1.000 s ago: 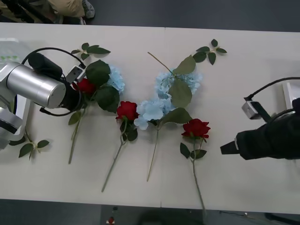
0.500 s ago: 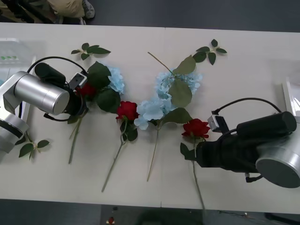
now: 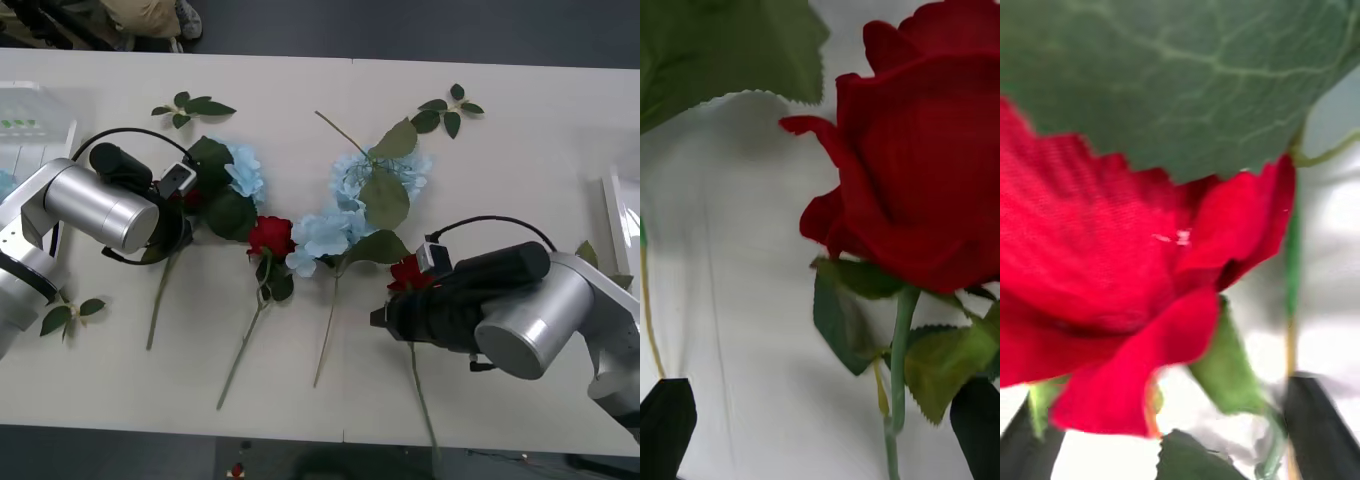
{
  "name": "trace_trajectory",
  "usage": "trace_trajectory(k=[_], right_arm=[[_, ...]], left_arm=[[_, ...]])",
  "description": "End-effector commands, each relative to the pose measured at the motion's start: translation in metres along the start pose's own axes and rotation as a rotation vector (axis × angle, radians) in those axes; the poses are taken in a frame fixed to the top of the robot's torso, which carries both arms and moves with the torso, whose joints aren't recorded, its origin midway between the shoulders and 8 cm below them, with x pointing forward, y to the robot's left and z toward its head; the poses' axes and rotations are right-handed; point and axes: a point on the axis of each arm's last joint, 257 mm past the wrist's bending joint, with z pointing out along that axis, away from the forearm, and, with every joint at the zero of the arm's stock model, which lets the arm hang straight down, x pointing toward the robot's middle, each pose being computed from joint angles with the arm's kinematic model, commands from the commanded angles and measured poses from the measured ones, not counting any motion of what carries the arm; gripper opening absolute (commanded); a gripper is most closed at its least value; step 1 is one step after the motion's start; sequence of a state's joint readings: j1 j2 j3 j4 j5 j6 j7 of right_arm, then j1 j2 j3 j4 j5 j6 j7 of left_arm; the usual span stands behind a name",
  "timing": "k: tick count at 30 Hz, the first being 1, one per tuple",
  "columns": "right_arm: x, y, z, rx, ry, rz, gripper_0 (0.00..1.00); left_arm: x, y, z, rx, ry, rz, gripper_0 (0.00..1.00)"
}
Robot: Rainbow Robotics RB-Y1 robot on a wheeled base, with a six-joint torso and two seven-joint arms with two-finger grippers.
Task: Put the red flowers into the right box and the blue flowers into the left box
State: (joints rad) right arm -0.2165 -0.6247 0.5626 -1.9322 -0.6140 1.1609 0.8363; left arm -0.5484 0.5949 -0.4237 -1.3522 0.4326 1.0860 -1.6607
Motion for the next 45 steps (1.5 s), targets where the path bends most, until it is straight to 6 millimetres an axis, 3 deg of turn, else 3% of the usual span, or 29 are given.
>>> trace_trajectory(k=[1, 3, 8, 11, 16, 19, 20, 28, 34, 39, 42, 43, 45], right_arm=[[-0.010, -0.001, 0.005, 0.012, -0.029, -0.023, 1.00], [-0.011, -0.004, 0.011, 0.020, -0.034, -0.028, 1.00], [-0.011, -0.013, 0.023, 0.042, -0.032, -0.041, 0.97], [-0.013, -0.018, 0.028, 0.054, -0.035, -0.042, 0.69], [-0.015, -0.025, 0.032, 0.071, -0.039, -0.050, 0.37], [-0.017, -0.026, 0.033, 0.074, -0.042, -0.057, 0.02], [-0.019, -0.028, 0.032, 0.078, -0.045, -0.061, 0.00], [-0.030, -0.038, 0.024, 0.086, -0.062, -0.069, 0.00], [-0.043, -0.041, 0.004, 0.090, -0.078, -0.081, 0.00], [-0.060, -0.047, -0.050, 0.116, -0.108, -0.118, 0.00], [-0.077, -0.060, -0.093, 0.153, -0.148, -0.152, 0.00], [-0.088, -0.071, -0.114, 0.186, -0.169, -0.182, 0.00], [-0.101, -0.085, -0.137, 0.226, -0.191, -0.223, 0.00]], left_arm=[[0.000, -0.001, 0.001, -0.005, -0.002, 0.018, 0.04], [-0.001, -0.001, 0.001, -0.006, -0.008, 0.015, 0.00], [-0.006, 0.004, 0.000, -0.010, -0.023, -0.004, 0.00], [-0.009, 0.009, -0.003, -0.013, -0.032, -0.018, 0.00], [-0.017, 0.014, -0.009, -0.017, -0.048, -0.030, 0.00], [-0.021, 0.017, -0.020, -0.016, -0.043, -0.037, 0.00], [-0.022, 0.017, -0.024, -0.014, -0.040, -0.037, 0.00], [-0.034, 0.016, -0.076, 0.005, -0.003, -0.024, 0.00], [-0.034, -0.007, -0.132, 0.090, 0.033, 0.000, 0.00], [-0.031, -0.018, -0.179, 0.102, 0.041, 0.058, 0.00], [-0.029, -0.019, -0.199, 0.084, 0.041, 0.089, 0.00], [-0.036, -0.020, -0.208, 0.074, 0.007, 0.103, 0.00], [-0.043, -0.022, -0.218, 0.079, -0.032, 0.113, 0.00]])
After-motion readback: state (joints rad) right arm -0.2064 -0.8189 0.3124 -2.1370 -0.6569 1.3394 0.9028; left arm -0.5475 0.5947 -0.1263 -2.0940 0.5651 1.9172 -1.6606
